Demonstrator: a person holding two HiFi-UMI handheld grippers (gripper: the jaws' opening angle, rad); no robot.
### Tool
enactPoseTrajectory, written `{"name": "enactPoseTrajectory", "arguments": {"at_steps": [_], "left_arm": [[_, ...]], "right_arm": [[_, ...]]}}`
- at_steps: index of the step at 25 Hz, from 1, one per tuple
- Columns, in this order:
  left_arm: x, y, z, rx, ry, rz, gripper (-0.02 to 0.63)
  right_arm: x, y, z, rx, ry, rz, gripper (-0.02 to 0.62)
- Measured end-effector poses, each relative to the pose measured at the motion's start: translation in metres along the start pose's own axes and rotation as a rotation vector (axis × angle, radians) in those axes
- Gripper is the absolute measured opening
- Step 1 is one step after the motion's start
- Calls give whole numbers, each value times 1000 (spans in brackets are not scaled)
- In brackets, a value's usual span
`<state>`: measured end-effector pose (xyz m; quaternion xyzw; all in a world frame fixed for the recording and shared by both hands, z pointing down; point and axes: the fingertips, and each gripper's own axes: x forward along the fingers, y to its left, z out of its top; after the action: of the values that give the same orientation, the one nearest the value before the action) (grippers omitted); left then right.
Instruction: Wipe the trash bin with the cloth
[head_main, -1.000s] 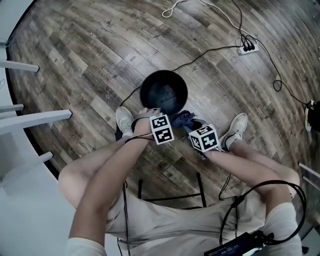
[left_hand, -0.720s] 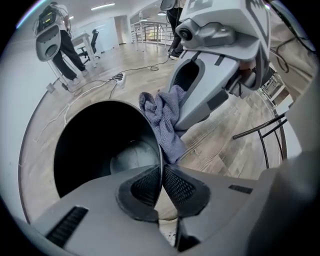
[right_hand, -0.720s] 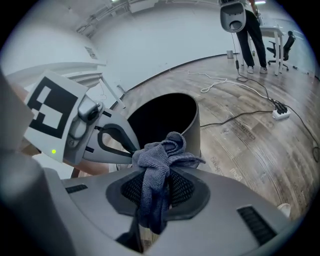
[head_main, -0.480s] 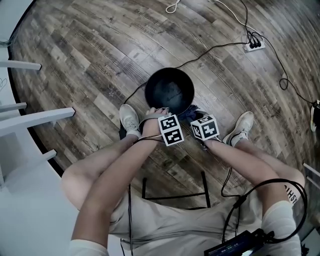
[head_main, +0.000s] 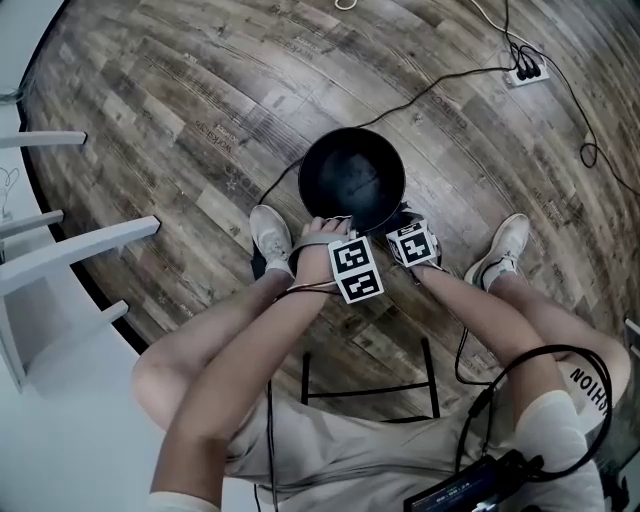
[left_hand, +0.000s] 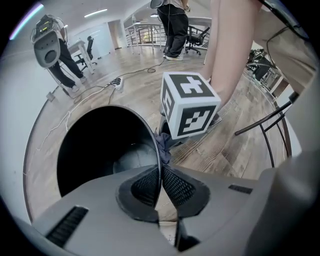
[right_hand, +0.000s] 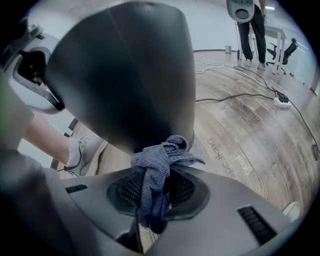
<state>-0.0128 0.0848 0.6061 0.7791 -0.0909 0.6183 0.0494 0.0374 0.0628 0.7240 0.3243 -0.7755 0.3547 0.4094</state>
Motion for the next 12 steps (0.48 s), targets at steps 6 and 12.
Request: {"name": "enactPoseTrajectory", "arguments": {"at_steps": [6, 12], "left_arm": [[1, 2, 2, -7, 10, 0, 28], [2, 2, 2, -16, 8, 7, 28]], "right_arm": [[32, -15, -14, -69, 23, -29, 77], [62, -29, -27, -22, 75, -8, 77]]}}
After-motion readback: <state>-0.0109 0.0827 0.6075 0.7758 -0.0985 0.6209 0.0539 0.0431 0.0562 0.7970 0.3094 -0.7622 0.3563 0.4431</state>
